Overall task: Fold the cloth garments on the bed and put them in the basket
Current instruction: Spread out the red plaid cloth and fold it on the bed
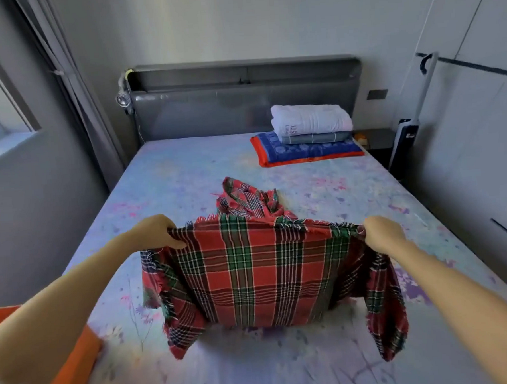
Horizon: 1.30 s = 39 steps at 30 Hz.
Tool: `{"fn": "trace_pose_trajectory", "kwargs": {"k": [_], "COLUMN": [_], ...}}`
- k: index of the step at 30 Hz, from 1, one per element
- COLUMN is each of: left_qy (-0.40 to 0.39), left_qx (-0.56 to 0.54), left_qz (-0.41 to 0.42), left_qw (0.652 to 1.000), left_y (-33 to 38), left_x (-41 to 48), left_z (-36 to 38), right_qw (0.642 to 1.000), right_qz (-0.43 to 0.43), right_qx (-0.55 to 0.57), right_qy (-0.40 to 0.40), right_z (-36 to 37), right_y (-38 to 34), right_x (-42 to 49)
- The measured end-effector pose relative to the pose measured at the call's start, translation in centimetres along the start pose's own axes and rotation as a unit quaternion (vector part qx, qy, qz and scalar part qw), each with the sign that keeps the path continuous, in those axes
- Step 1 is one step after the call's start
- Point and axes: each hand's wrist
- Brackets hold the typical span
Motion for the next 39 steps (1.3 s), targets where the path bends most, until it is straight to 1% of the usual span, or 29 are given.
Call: {"fn": "trace_pose_trajectory", "kwargs": {"k": [2, 5, 8, 9, 11, 13, 14, 15, 16, 17, 18, 19, 21, 22, 23, 24, 25, 26, 27, 28, 29, 30, 31, 32, 33, 34, 36, 38, 39], "left_qy": [-0.020, -0.052, -0.067, -0.066, -0.077, -0.108, -0.129, -0.163, -0.196, -0.218, -0.225, -0.204, -0.107, -0.031, 0.062, 0.184, 0.305, 0.417, 0.515, 0.600, 0.676, 0.732, 0.776, 0.804, 0.816, 0.813, 0.785, 0.754, 0.740], "left_qx": [0.044, 0.056, -0.017, -0.046, -0.098, -0.172, -0.200, -0.218, -0.172, -0.104, -0.032, 0.034, 0.113, 0.137, 0.141, 0.131, 0.097, 0.068, 0.049, 0.042, 0.037, 0.020, -0.007, -0.030, -0.054, -0.066, -0.029, 0.079, 0.128], "left_qz": [-0.012, -0.033, -0.061, -0.073, -0.115, -0.152, -0.155, -0.151, -0.140, -0.131, -0.114, -0.089, -0.037, -0.016, -0.004, 0.009, 0.028, 0.039, 0.043, 0.041, 0.040, 0.025, 0.005, -0.011, -0.021, -0.022, 0.000, 0.006, 0.002], "left_qw": [0.999, 0.997, 0.996, 0.994, 0.986, 0.967, 0.959, 0.950, 0.955, 0.962, 0.967, 0.974, 0.987, 0.990, 0.988, 0.974, 0.947, 0.905, 0.855, 0.798, 0.735, 0.680, 0.631, 0.593, 0.576, 0.578, 0.619, 0.652, 0.660], "left_y": [-1.0, -1.4, -1.8, -2.0, -2.8, -3.3, -3.5, -3.9, -4.8, -5.3, -5.5, -5.8, -5.5, -4.6, -3.6, -2.2, -0.7, 1.1, 2.7, 4.2, 5.4, 6.5, 7.3, 7.7, 7.6, 6.9, 4.5, 1.9, 0.9], "left_x": [1.4, 4.0, 7.6, 8.2, 10.8, 13.4, 13.1, 14.8, 16.2, 17.6, 18.7, 20.4, 24.5, 26.2, 27.4, 28.2, 28.1, 27.3, 25.9, 24.0, 21.7, 19.6, 17.2, 15.1, 13.7, 12.1, 10.8, 9.1, 8.3], "left_z": [1.9, 4.5, 6.7, 7.4, 8.3, 8.0, 7.7, 7.2, 6.6, 5.6, 4.5, 3.3, -1.5, -5.2, -9.2, -14.6, -20.0, -26.2, -31.3, -36.5, -41.1, -44.5, -47.6, -49.3, -50.3, -50.5, -48.7, -45.4, -43.7], "right_qw": [0.998, 0.981, 0.937, 0.918, 0.893, 0.879, 0.879, 0.880, 0.895, 0.912, 0.932, 0.950, 0.984, 0.995, 0.994, 0.979, 0.961, 0.938, 0.898, 0.841, 0.771, 0.707, 0.661, 0.640, 0.636, 0.641, 0.675, 0.705, 0.723], "right_qz": [0.036, 0.071, 0.110, 0.106, 0.079, 0.044, 0.025, 0.015, 0.008, 0.001, -0.008, -0.015, -0.017, -0.015, -0.004, -0.001, 0.000, -0.008, -0.016, -0.012, -0.005, 0.002, 0.008, 0.002, -0.017, -0.028, -0.022, -0.046, -0.054], "right_qx": [0.053, 0.178, 0.326, 0.374, 0.417, 0.413, 0.390, 0.356, 0.284, 0.204, 0.131, 0.078, 0.019, 0.040, 0.107, 0.180, 0.203, 0.169, 0.139, 0.143, 0.171, 0.197, 0.210, 0.223, 0.231, 0.213, 0.137, 0.095, 0.087], "right_qy": [-0.016, -0.031, -0.054, -0.075, -0.150, -0.234, -0.271, -0.314, -0.345, -0.355, -0.337, -0.301, -0.178, -0.087, 0.001, 0.095, 0.190, 0.301, 0.416, 0.522, 0.614, 0.679, 0.720, 0.735, 0.736, 0.737, 0.724, 0.701, 0.683], "right_z": [3.3, 7.4, 10.1, 10.6, 11.3, 10.8, 10.1, 9.9, 9.6, 8.8, 8.2, 6.8, 0.6, -4.0, -9.0, -15.4, -21.8, -28.7, -34.4, -39.9, -44.9, -48.3, -50.9, -52.2, -52.5, -52.2, -49.6, -46.1, -44.6], "right_y": [0.5, 0.4, -0.5, -0.8, -1.2, -1.3, -1.2, -1.2, -1.1, -1.5, -2.0, -2.7, -5.1, -6.5, -7.6, -8.3, -8.6, -8.8, -8.8, -8.5, -8.0, -7.4, -6.7, -6.0, -5.1, -4.3, -3.3, -2.9, -2.7], "right_x": [1.2, 2.5, 4.1, 4.2, 5.9, 8.5, 8.3, 10.4, 12.3, 14.2, 16.3, 18.9, 23.7, 25.5, 26.9, 28.4, 29.1, 29.4, 28.5, 27.4, 25.7, 23.9, 22.0, 20.6, 19.8, 19.0, 18.5, 17.7, 17.3]}}
Point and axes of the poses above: each hand's wrist, its own x-axis towards the middle knuckle, its own z-axis out of the palm, y = z × x, and after that the axes turned 6 degrees about -y, right-handed
